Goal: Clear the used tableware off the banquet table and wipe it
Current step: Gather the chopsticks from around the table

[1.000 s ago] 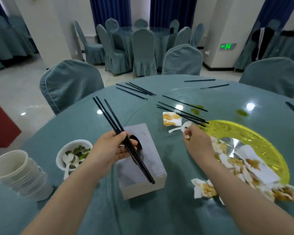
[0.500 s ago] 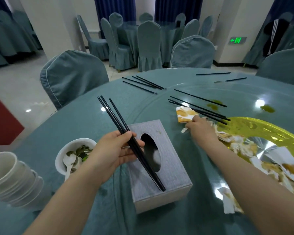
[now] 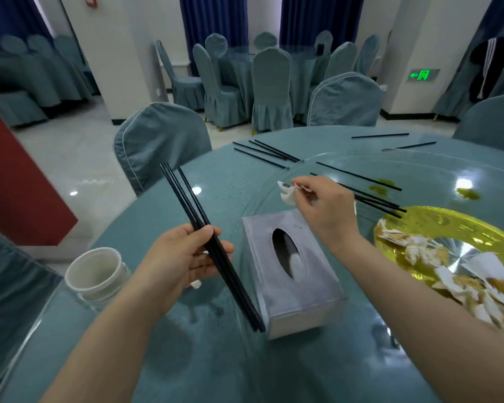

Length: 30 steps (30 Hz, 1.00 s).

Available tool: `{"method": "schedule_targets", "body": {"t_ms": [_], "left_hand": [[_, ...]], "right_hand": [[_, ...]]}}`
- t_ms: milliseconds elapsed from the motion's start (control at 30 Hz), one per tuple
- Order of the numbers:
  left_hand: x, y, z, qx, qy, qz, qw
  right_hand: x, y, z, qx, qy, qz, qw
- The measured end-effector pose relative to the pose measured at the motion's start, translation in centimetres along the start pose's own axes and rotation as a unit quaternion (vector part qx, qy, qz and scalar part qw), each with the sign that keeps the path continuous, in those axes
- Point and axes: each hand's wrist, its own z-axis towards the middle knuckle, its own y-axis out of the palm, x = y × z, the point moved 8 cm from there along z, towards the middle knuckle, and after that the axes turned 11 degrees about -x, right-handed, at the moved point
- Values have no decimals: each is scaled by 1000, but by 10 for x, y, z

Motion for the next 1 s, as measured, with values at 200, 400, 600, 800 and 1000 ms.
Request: {"method": "schedule_targets", "body": {"t_ms": [200, 400, 600, 800, 1000], "left_hand": [[32, -58, -45, 58, 11, 36, 998], [34, -104, -91, 80, 3, 50, 996], [21, -133, -117, 93, -11, 39, 995], [2, -134, -123, 71, -35, 30, 996], [-8, -126, -125, 59, -40, 9, 997]], "right_hand": [[-83, 63, -3, -124, 11, 82, 989], [-131, 163, -25, -286, 50, 34, 956], [-136, 206, -37, -352, 65, -2, 934], [-136, 224, -55, -471, 14, -110, 875], [-126, 220, -62, -507, 22, -103, 856]]}}
